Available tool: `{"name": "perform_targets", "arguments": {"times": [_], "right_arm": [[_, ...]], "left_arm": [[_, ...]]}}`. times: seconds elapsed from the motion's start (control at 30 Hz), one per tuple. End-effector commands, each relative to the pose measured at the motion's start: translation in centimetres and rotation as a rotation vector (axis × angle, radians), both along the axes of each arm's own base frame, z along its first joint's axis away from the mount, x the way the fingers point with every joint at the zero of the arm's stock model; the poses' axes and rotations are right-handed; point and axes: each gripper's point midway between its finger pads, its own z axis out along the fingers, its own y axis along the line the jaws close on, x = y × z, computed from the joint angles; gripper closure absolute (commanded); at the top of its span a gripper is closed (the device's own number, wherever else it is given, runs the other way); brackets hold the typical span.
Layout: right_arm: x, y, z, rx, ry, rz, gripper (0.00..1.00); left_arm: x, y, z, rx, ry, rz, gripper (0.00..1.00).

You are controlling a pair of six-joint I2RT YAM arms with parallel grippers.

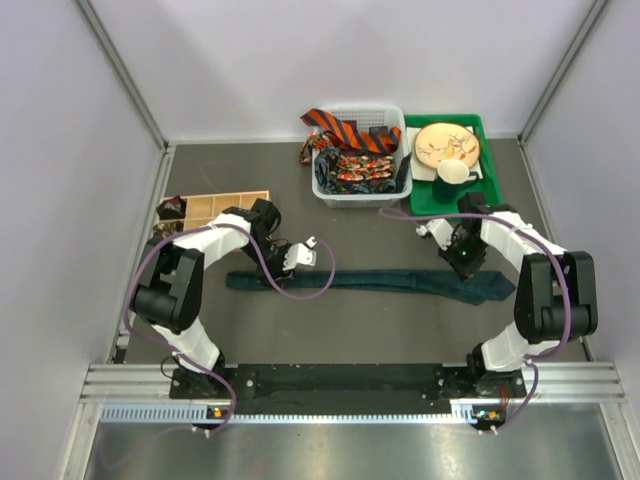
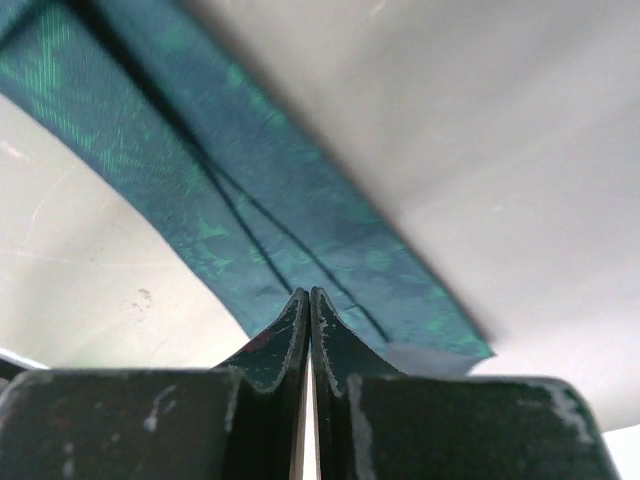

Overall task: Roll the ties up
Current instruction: Flatten out the tie at the center of the board.

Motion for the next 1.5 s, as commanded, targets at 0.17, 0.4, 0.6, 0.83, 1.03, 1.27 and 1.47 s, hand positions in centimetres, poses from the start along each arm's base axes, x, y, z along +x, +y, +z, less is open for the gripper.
{"name": "perform_targets", "arguments": {"times": [0.17, 0.4, 0.6, 0.83, 1.03, 1.27, 1.47], "right_arm": [[2.5, 0.7, 1.7, 0.026, -0.021, -0.028, 1.0], [1.8, -1.4, 1.3, 0.01, 0.016, -0.054, 0.8], [1.8, -2.5, 1.9, 0.017, -0.006, -0.038, 0.52], [2.1, 0.5, 2.1, 0.087, -0.02, 0.076, 0.04], [1.9, 2.1, -0.1, 0.096, 0.001, 0.151, 0.11], [0.7, 1.9, -2.9, 0.038, 0.061, 0.222, 0.36], [1.5, 0.5, 0.6, 0.099, 0.057, 0.112, 0.33]], "left_arm": [[0.2, 0.9, -0.9, 0.065, -0.011, 0.017, 0.98], [0.3, 3.9, 0.3, 0.101, 0.006, 0.092, 1.0], [1.3, 6.6, 0.7, 0.11, 0.006, 0.171, 1.0], [1.6, 6.0, 0.4, 0.064, 0.037, 0.177, 0.73], [1.6, 5.4, 1.5, 0.022, 0.022, 0.17, 0.47], [2.7, 4.4, 4.0, -0.046, -0.045, 0.204, 0.43], [3.0, 3.8, 5.3, -0.08, -0.05, 0.23, 0.43]]}}
